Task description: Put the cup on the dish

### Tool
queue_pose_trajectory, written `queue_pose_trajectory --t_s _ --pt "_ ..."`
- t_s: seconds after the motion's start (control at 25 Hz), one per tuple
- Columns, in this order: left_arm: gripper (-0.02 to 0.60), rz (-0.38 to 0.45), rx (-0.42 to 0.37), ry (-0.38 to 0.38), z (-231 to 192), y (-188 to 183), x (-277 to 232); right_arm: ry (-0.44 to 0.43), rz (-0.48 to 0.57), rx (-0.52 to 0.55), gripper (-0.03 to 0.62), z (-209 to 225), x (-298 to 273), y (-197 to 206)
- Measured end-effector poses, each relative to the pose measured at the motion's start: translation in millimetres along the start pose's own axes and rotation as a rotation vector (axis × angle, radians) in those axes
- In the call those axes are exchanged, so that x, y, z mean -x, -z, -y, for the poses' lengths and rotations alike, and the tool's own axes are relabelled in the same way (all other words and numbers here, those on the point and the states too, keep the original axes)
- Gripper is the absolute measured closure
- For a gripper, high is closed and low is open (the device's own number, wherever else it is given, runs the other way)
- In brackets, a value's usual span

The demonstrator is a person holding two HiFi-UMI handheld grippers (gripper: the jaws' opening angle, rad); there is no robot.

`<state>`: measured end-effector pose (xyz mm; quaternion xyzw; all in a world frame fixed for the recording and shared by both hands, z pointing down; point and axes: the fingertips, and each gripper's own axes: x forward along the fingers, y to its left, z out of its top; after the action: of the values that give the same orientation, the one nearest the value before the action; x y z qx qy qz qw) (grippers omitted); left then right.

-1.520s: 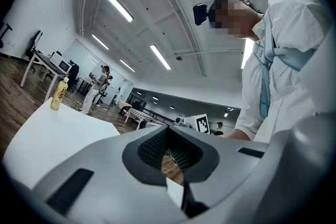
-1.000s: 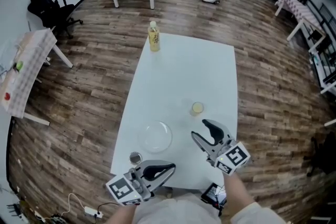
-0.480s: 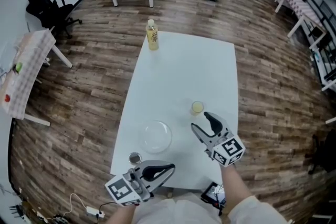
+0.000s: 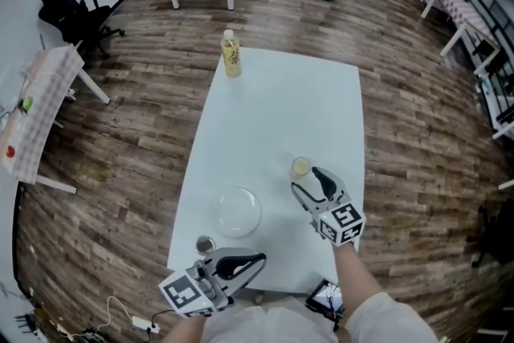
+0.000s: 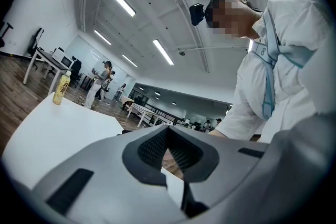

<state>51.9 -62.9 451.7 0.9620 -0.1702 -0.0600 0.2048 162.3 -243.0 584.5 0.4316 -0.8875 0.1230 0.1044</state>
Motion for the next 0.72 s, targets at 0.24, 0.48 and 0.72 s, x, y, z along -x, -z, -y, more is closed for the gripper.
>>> queue_pose_trajectory --t_s 0.24,0.48,0.72 --pt "0.580 0.000 -0.006 -0.010 -4 2 1 0.036 -0.040 0.004 0.302 15 -14 17" --pt "0.580 -0.019 0.000 -0.021 -8 2 -1 0.059 -0.105 0.007 0.290 30 -27 33" --pt "0.580 -0.025 -0.007 -0.019 -10 3 -4 0.062 -0.141 0.019 0.287 35 -35 43"
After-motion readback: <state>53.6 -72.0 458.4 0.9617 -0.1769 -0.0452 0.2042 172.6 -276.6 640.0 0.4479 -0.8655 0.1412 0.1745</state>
